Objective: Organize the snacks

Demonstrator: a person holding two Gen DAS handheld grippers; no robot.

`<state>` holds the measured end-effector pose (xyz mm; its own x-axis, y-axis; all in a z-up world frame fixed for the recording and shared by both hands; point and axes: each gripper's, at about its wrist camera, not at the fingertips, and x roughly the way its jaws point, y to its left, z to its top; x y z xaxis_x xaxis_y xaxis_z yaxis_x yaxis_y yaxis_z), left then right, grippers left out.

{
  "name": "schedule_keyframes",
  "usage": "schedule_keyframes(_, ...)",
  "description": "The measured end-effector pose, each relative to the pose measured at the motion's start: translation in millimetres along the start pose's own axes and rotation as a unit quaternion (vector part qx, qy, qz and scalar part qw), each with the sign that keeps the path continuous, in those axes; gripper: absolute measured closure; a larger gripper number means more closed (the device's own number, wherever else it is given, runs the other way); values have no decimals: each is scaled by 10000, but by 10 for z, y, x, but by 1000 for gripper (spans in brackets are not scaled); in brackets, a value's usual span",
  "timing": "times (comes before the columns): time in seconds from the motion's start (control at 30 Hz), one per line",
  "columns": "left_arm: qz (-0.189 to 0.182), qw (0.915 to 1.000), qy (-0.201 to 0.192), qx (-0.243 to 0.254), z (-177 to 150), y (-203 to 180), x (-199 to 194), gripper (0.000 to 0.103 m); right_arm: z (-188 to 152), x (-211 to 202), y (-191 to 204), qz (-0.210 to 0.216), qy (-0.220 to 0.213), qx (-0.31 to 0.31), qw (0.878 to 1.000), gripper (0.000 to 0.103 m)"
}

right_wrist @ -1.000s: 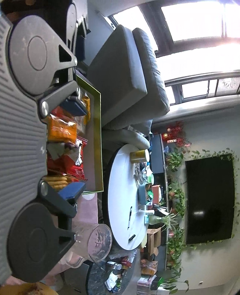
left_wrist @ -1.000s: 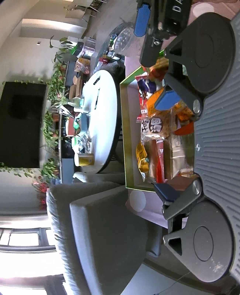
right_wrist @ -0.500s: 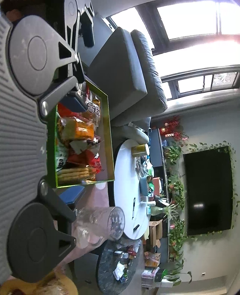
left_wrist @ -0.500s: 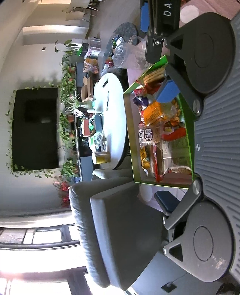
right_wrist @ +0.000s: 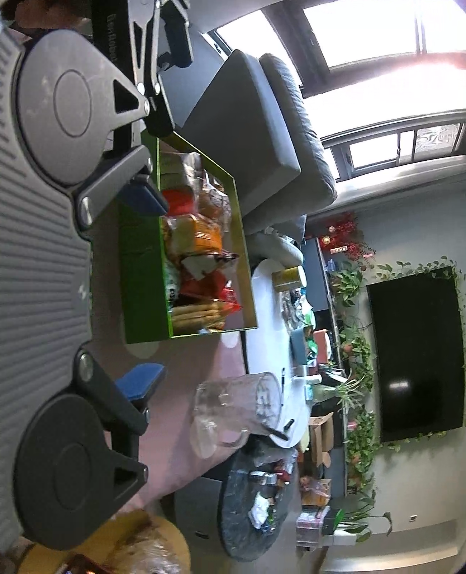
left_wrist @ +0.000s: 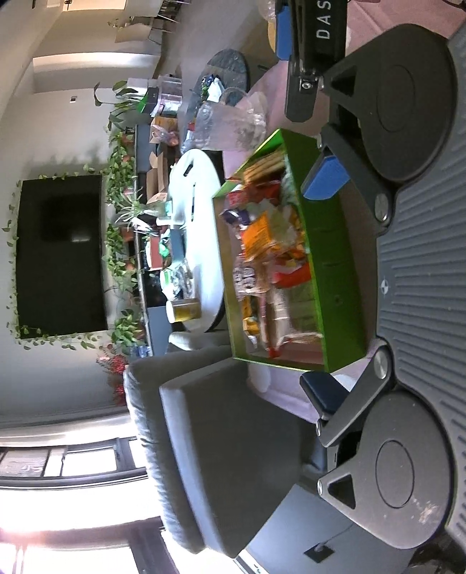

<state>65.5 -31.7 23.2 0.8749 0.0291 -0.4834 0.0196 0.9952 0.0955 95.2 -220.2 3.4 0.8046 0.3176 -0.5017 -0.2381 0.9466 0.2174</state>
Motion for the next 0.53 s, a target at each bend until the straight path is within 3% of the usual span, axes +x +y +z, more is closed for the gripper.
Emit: schedule_keyframes(0.53,66,9998,157,37,-158,-38,16,0,-135,-76,-21,59,76,52,9999,9)
